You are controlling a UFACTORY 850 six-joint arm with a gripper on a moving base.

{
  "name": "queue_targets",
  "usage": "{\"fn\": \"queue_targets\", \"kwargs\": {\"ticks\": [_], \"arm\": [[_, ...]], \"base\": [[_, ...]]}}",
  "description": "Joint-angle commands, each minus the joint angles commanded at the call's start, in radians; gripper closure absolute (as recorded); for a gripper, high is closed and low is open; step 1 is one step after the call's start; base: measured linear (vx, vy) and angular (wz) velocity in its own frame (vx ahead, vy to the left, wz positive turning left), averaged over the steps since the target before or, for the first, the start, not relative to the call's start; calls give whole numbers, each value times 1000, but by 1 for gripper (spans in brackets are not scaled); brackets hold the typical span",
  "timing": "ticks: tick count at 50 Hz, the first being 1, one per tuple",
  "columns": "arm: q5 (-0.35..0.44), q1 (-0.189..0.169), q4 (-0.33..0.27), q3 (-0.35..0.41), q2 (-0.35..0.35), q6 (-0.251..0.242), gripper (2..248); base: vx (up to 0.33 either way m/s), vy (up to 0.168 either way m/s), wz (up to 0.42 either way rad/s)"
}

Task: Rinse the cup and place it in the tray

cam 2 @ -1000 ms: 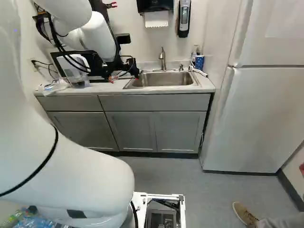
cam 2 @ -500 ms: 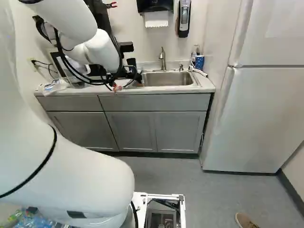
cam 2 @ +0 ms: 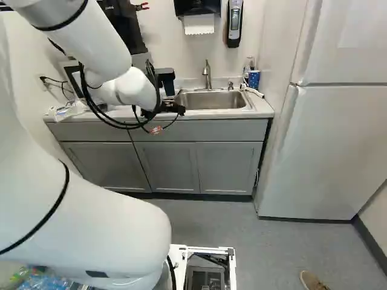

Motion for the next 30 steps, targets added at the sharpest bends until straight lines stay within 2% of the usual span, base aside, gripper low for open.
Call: {"fn": "queue_targets", "kwargs": {"ticks": [30], "arm": [[334, -37, -1, 214, 16, 7, 3]], "base": [[0, 0, 0]]}}
